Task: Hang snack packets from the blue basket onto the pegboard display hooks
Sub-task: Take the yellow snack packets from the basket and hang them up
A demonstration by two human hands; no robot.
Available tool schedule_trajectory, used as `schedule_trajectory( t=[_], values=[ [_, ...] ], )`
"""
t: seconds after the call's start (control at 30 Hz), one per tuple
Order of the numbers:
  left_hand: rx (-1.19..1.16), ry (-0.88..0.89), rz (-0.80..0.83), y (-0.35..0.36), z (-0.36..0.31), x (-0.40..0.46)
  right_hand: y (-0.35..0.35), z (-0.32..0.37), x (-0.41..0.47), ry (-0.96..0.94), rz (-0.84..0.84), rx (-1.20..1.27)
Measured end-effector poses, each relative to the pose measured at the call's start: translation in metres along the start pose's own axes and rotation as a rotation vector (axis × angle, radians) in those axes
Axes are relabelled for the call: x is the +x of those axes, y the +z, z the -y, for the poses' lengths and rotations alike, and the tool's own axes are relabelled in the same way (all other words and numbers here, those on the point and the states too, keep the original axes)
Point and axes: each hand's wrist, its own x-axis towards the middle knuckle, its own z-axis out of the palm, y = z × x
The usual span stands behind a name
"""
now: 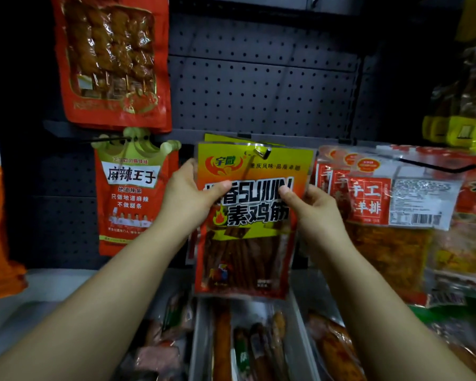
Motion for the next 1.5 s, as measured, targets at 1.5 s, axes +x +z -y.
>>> schedule_trajectory(
  t=[1.5],
  values=[
    [0.050, -0.342, 0.194, 0.032, 0.132, -0.045, 0.030, -0.131, 0.007, 0.205, 0.123, -0.027]
  ],
)
